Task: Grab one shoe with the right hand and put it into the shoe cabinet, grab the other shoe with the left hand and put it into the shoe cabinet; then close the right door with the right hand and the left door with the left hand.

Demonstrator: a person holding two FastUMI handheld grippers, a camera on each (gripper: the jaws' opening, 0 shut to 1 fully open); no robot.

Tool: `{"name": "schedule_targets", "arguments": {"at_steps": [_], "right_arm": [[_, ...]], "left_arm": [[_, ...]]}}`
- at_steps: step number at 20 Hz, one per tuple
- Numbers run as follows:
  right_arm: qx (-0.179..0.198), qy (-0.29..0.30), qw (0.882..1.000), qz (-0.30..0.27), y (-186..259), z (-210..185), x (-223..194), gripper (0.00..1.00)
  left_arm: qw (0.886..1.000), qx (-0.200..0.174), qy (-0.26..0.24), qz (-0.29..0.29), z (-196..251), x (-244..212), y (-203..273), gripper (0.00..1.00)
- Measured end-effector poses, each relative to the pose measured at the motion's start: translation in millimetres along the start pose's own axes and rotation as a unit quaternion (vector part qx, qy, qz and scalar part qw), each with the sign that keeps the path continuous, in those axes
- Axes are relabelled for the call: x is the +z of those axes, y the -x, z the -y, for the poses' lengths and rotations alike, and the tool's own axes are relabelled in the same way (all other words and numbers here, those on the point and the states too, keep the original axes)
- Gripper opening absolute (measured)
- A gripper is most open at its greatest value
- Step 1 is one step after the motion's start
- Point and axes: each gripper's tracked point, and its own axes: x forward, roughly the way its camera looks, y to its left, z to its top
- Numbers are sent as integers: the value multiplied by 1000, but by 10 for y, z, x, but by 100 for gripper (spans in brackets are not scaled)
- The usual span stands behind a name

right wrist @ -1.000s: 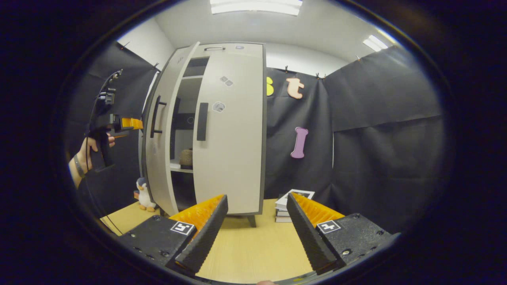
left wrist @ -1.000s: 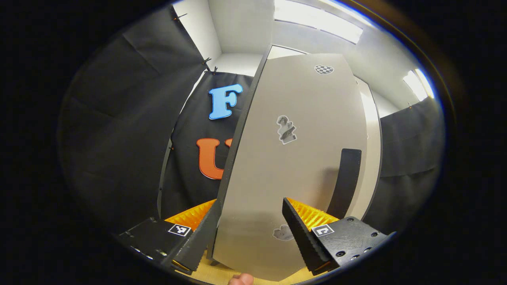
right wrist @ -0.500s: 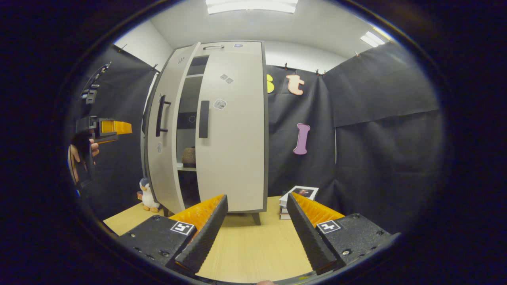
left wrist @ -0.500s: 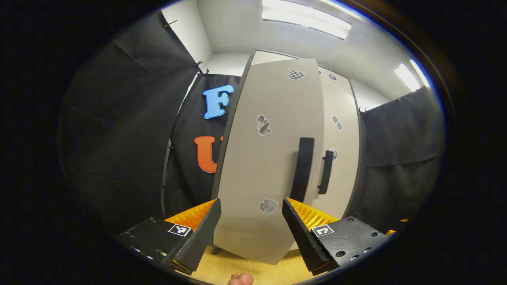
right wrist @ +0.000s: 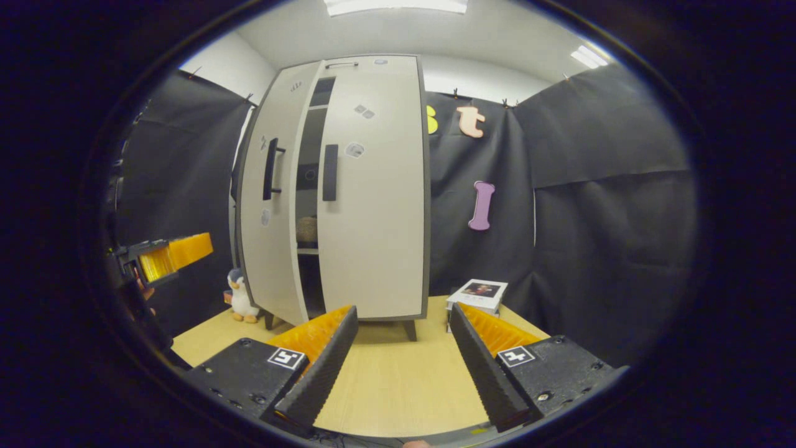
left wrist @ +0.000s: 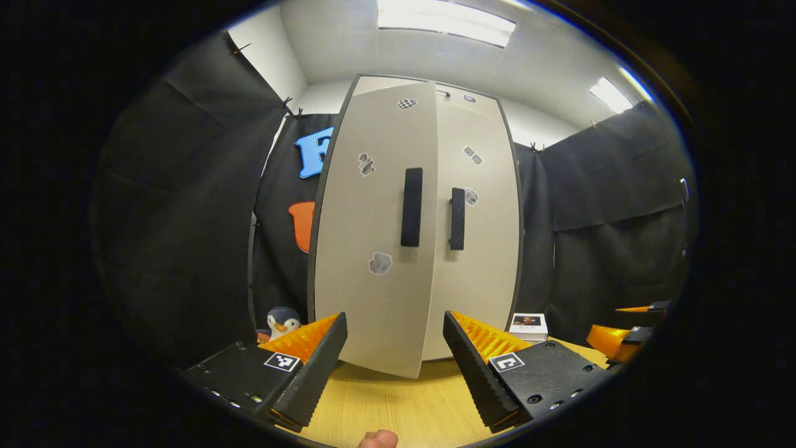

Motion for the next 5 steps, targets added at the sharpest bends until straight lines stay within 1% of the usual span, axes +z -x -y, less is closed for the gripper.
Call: {"name": "schedule_targets", "arguments": {"at_steps": [1,3,4,5], "right_arm": [[1,0,1000,-2,6,-5,-1,97],[0,4,1000,-1,21,3,11,98],[-2,5,1000,2,36,11,21,98],[-3,4,1000,4,29,14,26,98]], "left_arm": [[1000,0,-2,-5,46,-63,54,95],[1000,2,-4,-9,80,-147,145,95],[1000,-2,1,-7,125,-162,168,99],[1000,-5,5,-9,157,-181,176,95]]}}
